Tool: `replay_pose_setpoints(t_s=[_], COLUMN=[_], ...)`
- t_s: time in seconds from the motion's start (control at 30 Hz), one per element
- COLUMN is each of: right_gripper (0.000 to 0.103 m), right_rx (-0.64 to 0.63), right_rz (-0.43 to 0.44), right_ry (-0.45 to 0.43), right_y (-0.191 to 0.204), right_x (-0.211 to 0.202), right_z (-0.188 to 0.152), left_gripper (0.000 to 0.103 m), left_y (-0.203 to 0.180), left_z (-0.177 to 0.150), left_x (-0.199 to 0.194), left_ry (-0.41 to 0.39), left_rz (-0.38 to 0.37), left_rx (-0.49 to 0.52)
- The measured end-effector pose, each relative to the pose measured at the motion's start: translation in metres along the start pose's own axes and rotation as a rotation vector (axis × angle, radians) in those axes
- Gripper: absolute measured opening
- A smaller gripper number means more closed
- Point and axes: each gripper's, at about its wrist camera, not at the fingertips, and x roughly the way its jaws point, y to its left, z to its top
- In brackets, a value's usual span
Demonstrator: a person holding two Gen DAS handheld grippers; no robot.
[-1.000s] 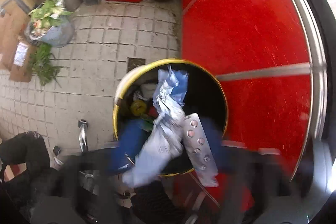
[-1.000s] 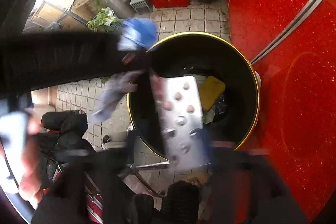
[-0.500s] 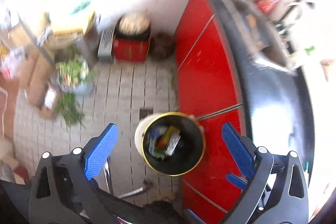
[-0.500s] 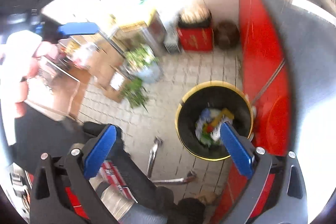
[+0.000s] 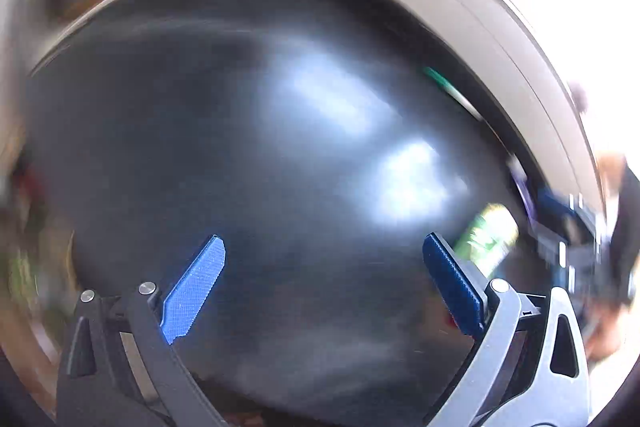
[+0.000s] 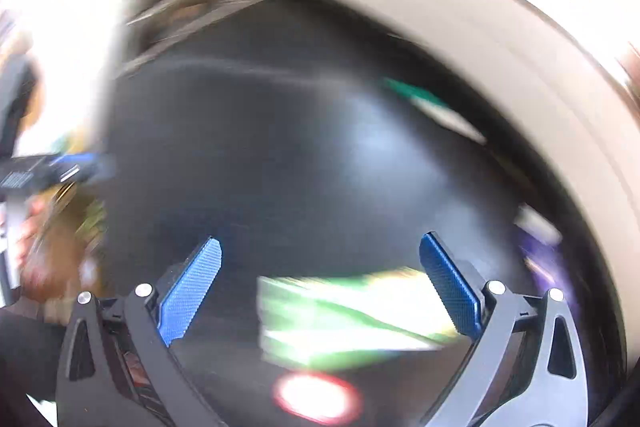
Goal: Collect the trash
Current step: 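Return both open grippers to the countertop trash, then grasp the green cartoon paper cup with the left gripper while the right grasps the purple pouch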
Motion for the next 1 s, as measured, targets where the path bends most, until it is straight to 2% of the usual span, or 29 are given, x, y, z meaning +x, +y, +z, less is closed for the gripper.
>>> replay_pose_setpoints(t_s=[0.07, 0.1, 0.17, 0.27, 0.4, 0.53, 0.6, 0.67, 0.7, 0.77, 0.83, 1.0], right_gripper=[0.096, 0.096, 0.096, 0.096, 0.096, 0.096, 0.096, 0.098, 0.098, 0.098, 0.098, 0.097], right_rx=[0.089, 0.105, 0.100, 0.080, 0.048, 0.004, -0.030, -0.076, -0.089, -0.094, -0.104, -0.166], right_rz=[-0.086, -0.127, -0.187, -0.197, -0.147, -0.078, -0.052, -0.064, -0.059, -0.055, -0.053, -0.039], right_ry=[0.032, 0.053, 0.107, 0.178, 0.224, 0.250, 0.270, 0.258, 0.243, 0.239, 0.238, 0.199], right_y=[-0.064, -0.091, -0.124, -0.151, -0.168, -0.177, -0.182, -0.186, -0.190, -0.195, -0.196, -0.189], right_x=[-0.010, -0.012, -0.007, 0.010, 0.038, 0.060, 0.070, 0.074, 0.075, 0.080, 0.081, 0.095], right_z=[-0.020, -0.030, -0.047, -0.063, -0.065, -0.051, -0.042, -0.035, -0.031, -0.024, -0.021, -0.007], left_gripper=[0.096, 0.096, 0.096, 0.096, 0.096, 0.096, 0.096, 0.096, 0.091, 0.078, 0.057, 0.054], left_y=[-0.066, -0.087, -0.133, -0.173, -0.206, -0.219, -0.221, -0.222, -0.221, -0.216, -0.213, -0.196], left_z=[0.014, 0.018, 0.024, 0.022, 0.015, 0.010, 0.009, 0.011, 0.011, 0.015, 0.021, 0.026], left_x=[0.024, 0.033, 0.056, 0.083, 0.120, 0.136, 0.146, 0.155, 0.159, 0.164, 0.165, 0.159], left_ry=[0.044, 0.060, 0.119, 0.198, 0.287, 0.366, 0.379, 0.375, 0.382, 0.417, 0.424, 0.387], left_rz=[-0.009, -0.005, -0.006, -0.003, 0.054, 0.011, 0.028, 0.042, 0.032, -0.055, -0.117, -0.130], left_rx=[0.204, 0.272, 0.421, 0.556, 0.697, 0.740, 0.752, 0.765, 0.764, 0.717, 0.663, 0.573])
